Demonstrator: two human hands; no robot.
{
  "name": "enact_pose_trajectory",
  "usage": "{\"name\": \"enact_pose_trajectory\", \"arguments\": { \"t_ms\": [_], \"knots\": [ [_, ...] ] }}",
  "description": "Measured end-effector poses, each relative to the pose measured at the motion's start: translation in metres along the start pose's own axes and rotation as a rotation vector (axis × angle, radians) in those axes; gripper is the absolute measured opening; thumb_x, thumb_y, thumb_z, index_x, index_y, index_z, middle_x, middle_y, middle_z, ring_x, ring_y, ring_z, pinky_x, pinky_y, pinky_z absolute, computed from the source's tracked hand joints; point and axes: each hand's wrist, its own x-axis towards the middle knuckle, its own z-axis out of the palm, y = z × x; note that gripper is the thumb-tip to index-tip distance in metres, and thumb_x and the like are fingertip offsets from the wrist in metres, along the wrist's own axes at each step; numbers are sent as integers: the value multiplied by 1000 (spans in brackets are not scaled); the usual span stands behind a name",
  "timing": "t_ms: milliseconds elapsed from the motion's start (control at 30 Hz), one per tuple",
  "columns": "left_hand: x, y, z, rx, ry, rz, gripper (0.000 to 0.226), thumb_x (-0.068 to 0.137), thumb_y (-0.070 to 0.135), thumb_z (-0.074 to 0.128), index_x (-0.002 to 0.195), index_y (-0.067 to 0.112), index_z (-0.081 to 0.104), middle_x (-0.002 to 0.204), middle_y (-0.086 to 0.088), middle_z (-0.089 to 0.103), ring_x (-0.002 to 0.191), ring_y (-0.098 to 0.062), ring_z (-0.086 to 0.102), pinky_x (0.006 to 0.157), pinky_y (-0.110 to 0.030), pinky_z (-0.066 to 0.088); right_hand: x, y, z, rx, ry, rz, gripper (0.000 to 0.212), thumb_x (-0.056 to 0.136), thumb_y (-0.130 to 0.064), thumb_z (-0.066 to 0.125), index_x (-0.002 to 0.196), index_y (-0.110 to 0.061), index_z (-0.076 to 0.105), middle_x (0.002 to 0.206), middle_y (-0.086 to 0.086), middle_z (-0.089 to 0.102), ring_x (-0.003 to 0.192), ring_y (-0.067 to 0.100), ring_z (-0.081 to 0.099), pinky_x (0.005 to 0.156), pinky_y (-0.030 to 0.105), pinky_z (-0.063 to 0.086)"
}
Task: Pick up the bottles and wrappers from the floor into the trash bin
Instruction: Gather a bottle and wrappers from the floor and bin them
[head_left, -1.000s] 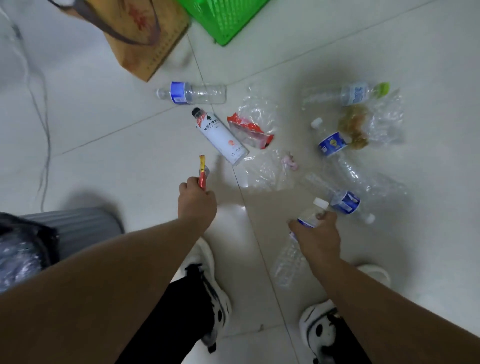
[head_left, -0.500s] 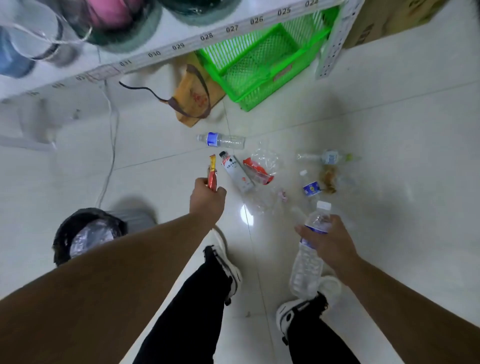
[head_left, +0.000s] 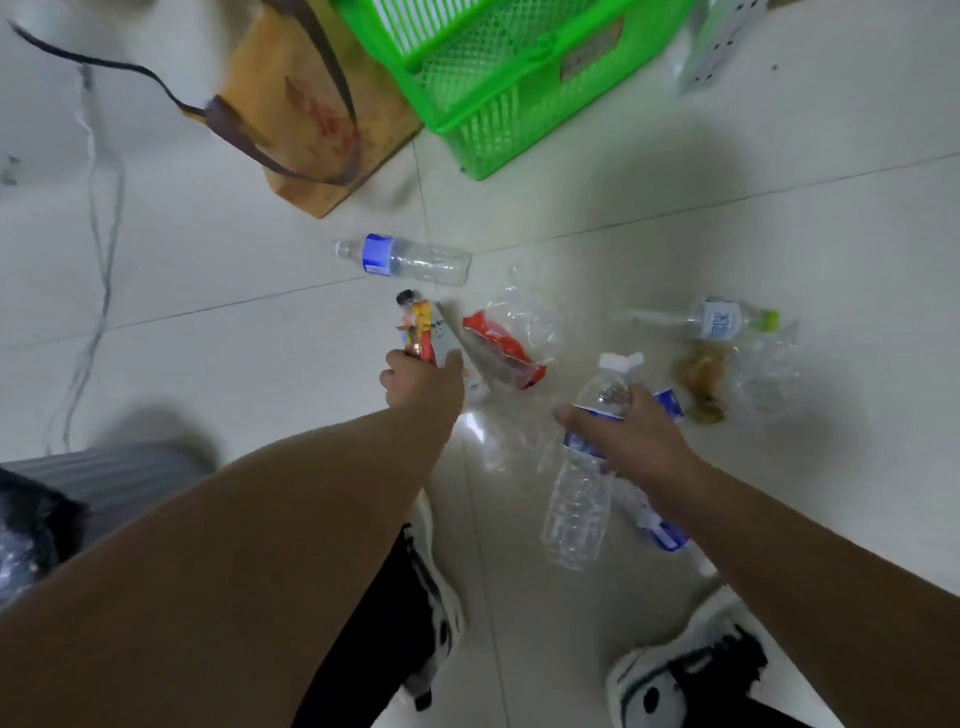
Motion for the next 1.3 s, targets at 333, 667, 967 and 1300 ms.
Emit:
{"name": "enact_pose_trajectory", "arguments": {
  "t_ms": [333, 667, 967, 1300],
  "knots": [
    [45, -4, 32, -113, -28, -95, 77, 68, 44, 84, 124, 23, 35, 118, -8, 58, 102, -35, 66, 75, -55, 65, 47, 5, -5, 56, 40, 103, 85, 68, -56, 94, 138, -20, 62, 122, 10, 75, 106, 33, 76, 78, 45, 63],
    [-60, 53, -183, 93, -116, 401, 67, 60, 50, 80, 113, 36, 43, 95, 11, 63, 75, -8, 65, 47, -26, 45, -125, -159, -9, -12, 113, -89, 76, 67, -62, 95, 125, -29, 57, 114, 4, 70, 93, 21, 75, 54, 27, 59],
    [-132, 106, -320, 103, -201, 556, 74, 63, 51, 82, 125, 34, 46, 100, 11, 66, 87, -13, 66, 64, -28, 47, -233, -273, -4, 137, 197, -83, 87, 73, -54, 95, 131, -21, 39, 114, 7, 59, 83, 20, 68, 63, 38, 66],
    [-203, -72, -379, -139, -175, 281, 69, 68, 50, 85, 122, 33, 46, 99, 12, 63, 83, -3, 61, 59, -24, 44, -349, -221, 71, 145, -124, -22, 40, 63, -31, 86, 85, -9, 61, 59, 8, 53, 42, 22, 50, 50, 32, 46]
  ]
}}
